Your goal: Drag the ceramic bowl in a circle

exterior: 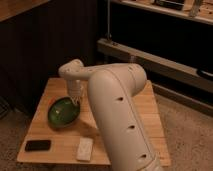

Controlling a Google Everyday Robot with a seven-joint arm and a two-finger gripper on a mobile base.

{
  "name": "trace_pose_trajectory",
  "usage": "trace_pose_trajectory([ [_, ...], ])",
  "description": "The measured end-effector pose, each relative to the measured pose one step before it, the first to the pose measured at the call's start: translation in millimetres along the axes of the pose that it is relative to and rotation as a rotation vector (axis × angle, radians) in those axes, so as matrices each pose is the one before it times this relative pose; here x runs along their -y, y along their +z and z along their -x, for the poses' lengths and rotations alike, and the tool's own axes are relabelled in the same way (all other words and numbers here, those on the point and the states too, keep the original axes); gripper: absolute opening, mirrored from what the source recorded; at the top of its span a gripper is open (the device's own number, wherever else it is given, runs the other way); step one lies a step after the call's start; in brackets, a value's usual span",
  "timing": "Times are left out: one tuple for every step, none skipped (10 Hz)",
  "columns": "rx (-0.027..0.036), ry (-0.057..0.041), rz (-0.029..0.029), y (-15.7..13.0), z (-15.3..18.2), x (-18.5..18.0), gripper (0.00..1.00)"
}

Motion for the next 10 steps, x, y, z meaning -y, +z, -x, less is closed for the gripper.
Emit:
trace_pose_trajectory([
  [0.01786,0.01451,0.00476,-4.69,6.24,7.29,0.0],
  [0.02666,0.02643,0.01488,-4.18,7.13,11.01,0.0],
  [0.02253,0.01016,0.00971,-3.52,5.23,3.77,0.0],
  [0.03644,0.0077,0.01192,-4.81,5.33,2.3,0.0],
  [0.02368,0.01291,0.00745,-3.62,2.56,2.47,0.0],
  [0.02108,0.01883,-0.0063,-1.93,4.25,9.66,0.0],
  [0.01638,0.02737,0.00081,-1.19,6.22,10.37,0.0],
  [0.00859,0.02992,0.00328,-0.79,4.24,9.11,0.0],
  [0.00717,0.02257,0.00165,-1.66,2.64,7.58,0.0],
  [0.00688,0.02035,-0.00107,-1.77,0.88,7.12,0.0],
])
